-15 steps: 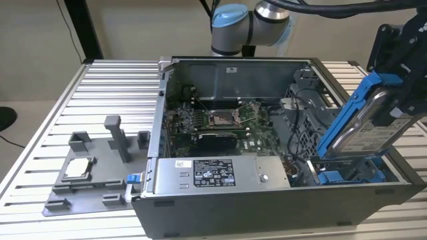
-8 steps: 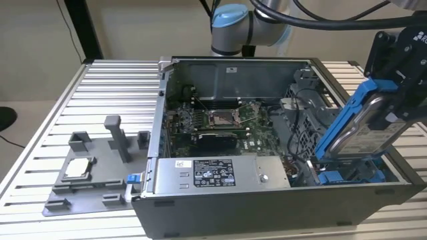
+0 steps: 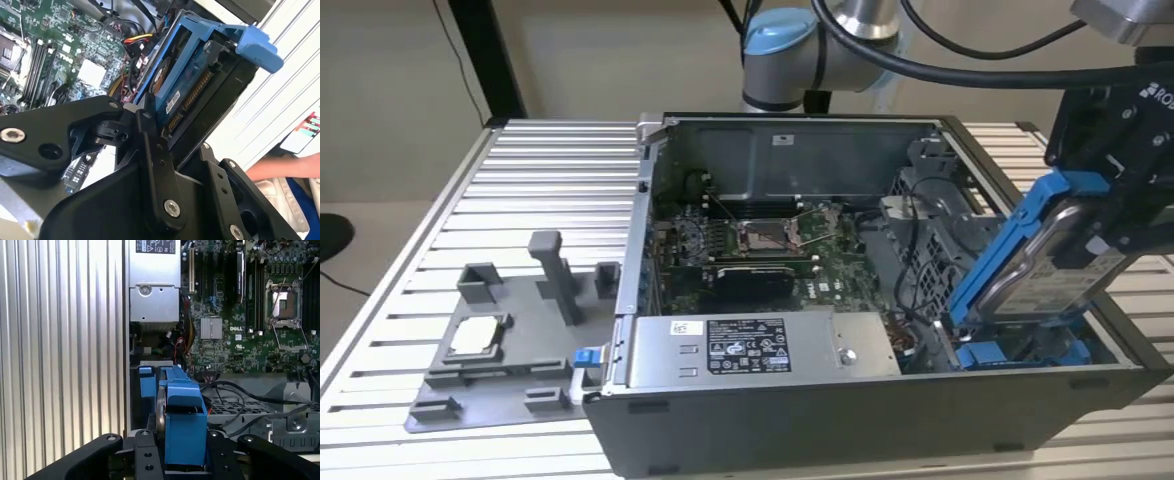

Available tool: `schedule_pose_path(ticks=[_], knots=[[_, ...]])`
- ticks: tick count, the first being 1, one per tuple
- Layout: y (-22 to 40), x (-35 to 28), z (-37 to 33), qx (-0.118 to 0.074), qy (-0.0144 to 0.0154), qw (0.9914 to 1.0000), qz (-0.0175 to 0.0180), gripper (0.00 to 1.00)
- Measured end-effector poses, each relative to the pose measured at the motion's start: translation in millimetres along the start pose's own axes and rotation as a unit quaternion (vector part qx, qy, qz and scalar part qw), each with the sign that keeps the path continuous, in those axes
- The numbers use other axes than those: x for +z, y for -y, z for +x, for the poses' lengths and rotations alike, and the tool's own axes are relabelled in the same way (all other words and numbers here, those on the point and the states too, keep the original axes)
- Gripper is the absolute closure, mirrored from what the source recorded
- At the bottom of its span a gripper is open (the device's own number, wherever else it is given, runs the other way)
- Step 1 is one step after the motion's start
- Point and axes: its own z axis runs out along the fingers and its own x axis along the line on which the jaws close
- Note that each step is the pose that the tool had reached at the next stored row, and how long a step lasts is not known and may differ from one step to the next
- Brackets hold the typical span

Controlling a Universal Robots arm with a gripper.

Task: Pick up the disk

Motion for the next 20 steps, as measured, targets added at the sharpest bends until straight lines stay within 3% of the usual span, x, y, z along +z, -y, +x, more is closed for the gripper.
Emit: schedule_pose_path(ticks=[4, 20], knots=[[1.8, 3.9, 0.2, 0.0, 0.0002, 1.0, 0.0, 1.0], [2.5, 9.5, 2.0, 0.004, 0.0012, 0.99999, 0.0003, 1.0]])
